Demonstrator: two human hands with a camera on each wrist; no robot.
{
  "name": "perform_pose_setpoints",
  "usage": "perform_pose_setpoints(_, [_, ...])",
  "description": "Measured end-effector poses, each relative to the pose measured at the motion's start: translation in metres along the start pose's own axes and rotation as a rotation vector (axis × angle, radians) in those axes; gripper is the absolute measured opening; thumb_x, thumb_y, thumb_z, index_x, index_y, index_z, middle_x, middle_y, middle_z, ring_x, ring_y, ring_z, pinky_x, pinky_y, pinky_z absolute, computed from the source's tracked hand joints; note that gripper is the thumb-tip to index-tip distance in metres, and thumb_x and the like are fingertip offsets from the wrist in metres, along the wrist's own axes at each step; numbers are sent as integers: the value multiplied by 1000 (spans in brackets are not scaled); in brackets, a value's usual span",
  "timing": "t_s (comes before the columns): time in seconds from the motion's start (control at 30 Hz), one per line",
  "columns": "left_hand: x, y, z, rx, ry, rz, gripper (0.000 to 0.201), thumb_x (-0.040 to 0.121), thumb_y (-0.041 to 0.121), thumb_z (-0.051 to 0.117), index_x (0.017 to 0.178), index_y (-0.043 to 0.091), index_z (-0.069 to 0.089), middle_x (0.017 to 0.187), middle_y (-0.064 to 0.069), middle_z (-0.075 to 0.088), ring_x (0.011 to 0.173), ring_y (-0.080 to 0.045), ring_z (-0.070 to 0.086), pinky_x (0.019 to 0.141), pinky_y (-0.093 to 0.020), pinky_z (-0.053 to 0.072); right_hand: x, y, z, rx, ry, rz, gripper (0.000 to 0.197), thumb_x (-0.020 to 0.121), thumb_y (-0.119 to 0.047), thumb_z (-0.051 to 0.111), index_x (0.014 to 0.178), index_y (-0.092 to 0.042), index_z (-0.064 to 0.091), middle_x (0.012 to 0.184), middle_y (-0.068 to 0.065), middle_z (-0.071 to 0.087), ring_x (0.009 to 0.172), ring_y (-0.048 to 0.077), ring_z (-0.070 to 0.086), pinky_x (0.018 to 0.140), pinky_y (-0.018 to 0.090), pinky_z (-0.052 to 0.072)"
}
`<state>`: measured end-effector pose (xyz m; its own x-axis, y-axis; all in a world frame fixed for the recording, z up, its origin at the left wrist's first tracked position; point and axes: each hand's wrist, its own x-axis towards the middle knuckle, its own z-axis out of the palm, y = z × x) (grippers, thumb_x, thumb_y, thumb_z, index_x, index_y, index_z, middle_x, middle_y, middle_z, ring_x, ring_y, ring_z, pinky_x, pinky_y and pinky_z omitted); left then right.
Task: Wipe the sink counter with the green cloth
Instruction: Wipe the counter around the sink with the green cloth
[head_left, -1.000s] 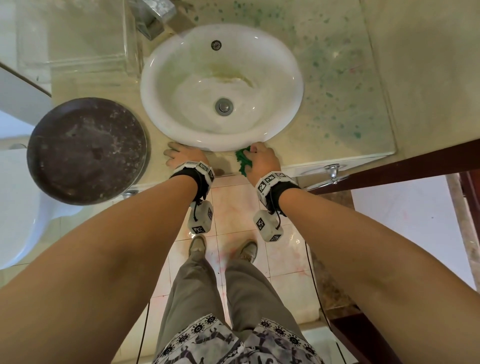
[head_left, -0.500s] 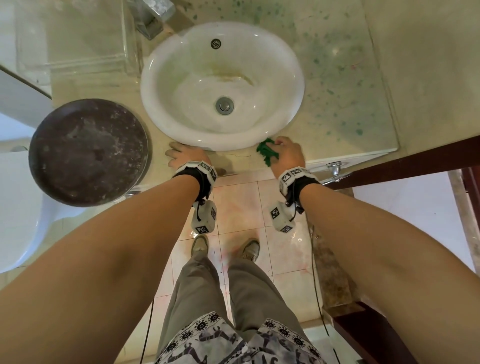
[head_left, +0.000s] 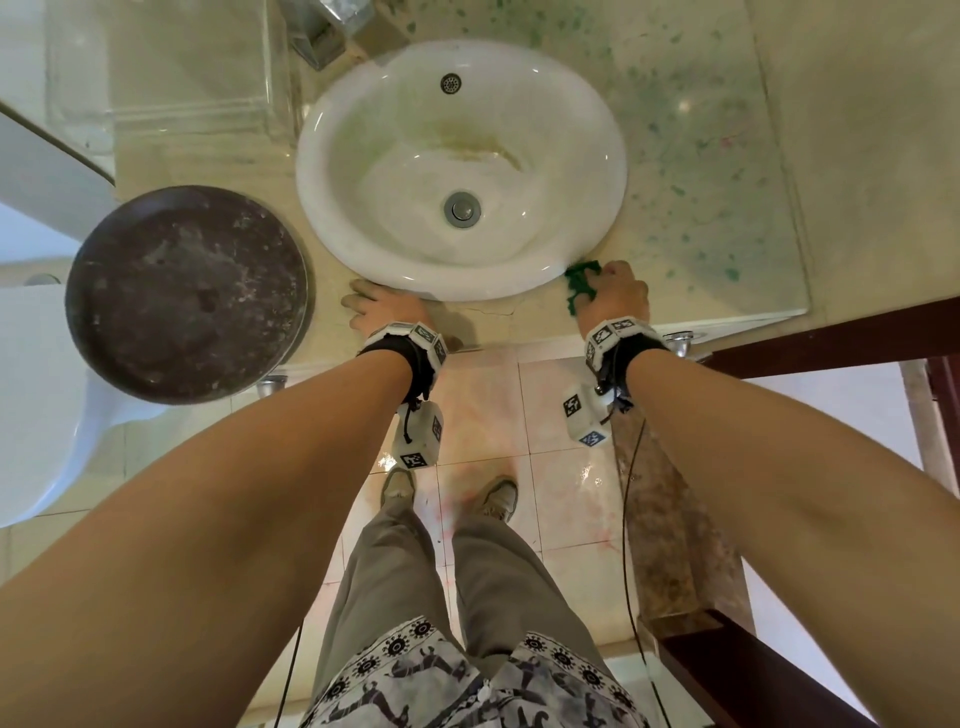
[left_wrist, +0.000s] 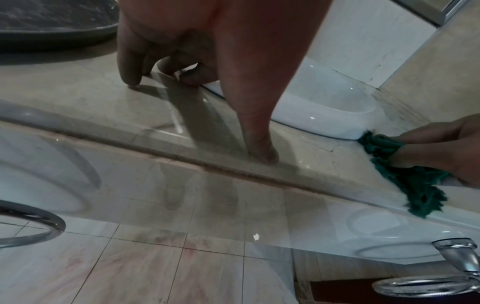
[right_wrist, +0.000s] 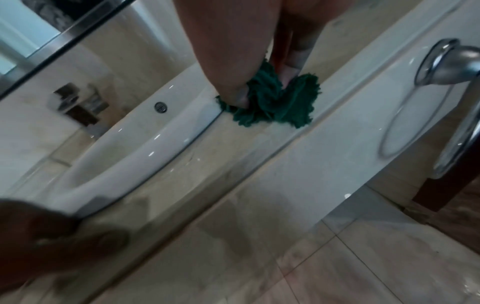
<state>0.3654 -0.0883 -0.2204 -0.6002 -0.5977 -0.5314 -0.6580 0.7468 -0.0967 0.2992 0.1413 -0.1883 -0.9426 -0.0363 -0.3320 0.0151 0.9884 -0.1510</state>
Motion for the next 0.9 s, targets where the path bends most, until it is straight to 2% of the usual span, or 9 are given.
perform_pose_setpoints(0.1, [-4,-2,-2,18,4,33,109,84,58,63,151,-5,5,156,-30,10,139,-48,20,103,-52,37,-16,-18,6,58,-12,-53,36,94,-19,50,127,-3,52,133,14,49,111,37,50,96,41,45])
perform_pose_setpoints(0.17, [-7,-4,-3,21,32,48,102,86,51,66,152,-3,10,155,-30,11,139,-49,22,102,-54,37,-25,-29,16,132,-21,-116,35,91,-17,55,124,-7,57,132,10,52,112,35,50,93,37,48])
perform_pose_setpoints(0.3, [-17,-10,-8,64,-36,67,134,58,74,73,150,-2,14,155,-25,15,138,-43,25,103,-55,37,-35,-42,26,111,-151,-275,39,88,-17,56,126,-16,61,132,1,51,116,28,49,94,29,44])
perform_pose_setpoints(0.33, [-20,-11,-12,74,-29,79,131,58,74,74,149,-1,18,152,-23,22,134,-41,31,102,-55,38,-35,-42,24,107,-180,-301,40,88,-17,57,128,-18,60,133,1,51,117,27,49,96,28,42])
perform_pose_setpoints(0.43, [-27,-13,-23,113,-31,134,98,71,60,75,142,6,34,130,-15,42,118,-33,45,97,-51,41,-29,-40,14,74,-250,-350,41,88,-13,57,129,-18,60,133,4,53,119,27,52,100,29,43])
perform_pose_setpoints(0.53, [-44,-9,-36,119,-14,199,80,76,52,73,136,10,40,127,-11,44,117,-31,46,95,-49,42,-27,-30,3,146,-237,-300,41,86,-8,55,124,-22,65,124,5,62,110,28,60,92,27,49])
perform_pose_setpoints(0.67, [-65,12,-47,66,56,328,66,78,46,72,129,12,49,122,-9,49,113,-31,50,88,-44,45,-34,0,-5,282,-185,-216,41,87,-9,55,122,-25,66,126,2,64,106,25,62,82,18,44])
perform_pose_setpoints(0.73, [-73,30,-50,61,71,401,66,79,47,72,130,11,49,123,-10,51,113,-31,51,88,-43,46,-37,19,-9,357,-168,-153,41,86,-9,57,123,-23,65,127,2,63,107,23,62,85,18,45])
perform_pose_setpoints(0.9, [-85,74,-52,89,58,528,73,77,54,71,132,14,45,127,-8,46,118,-31,45,89,-45,44,-40,69,-19,465,-119,-44,39,86,-9,60,123,-19,64,128,6,62,109,24,62,93,27,51])
